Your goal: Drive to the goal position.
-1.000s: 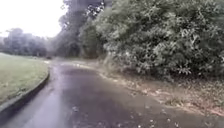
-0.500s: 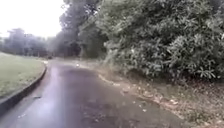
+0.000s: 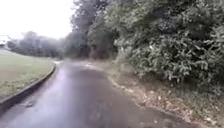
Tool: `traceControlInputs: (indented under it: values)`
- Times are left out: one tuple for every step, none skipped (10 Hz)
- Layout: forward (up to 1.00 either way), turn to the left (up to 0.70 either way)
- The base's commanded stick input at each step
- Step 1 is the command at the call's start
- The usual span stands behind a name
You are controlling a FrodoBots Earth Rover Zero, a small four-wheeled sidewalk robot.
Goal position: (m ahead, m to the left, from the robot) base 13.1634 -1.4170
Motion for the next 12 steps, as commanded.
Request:
traceControlInputs:
  values:
    - [0.99, 0.35]
    - [0.99, 0.38]
    - [0.99, 0.4]
    - [0.99, 0.4]
    - [0.99, 0.4]
    - [0.99, 0.4]
    - [0.99, 0.4]
    - [0.99, 0.23]
    - [0.99, 0.05]
    - [0.99, -0.08]
    - [0.99, -0.19]
    - [0.99, -0.28]
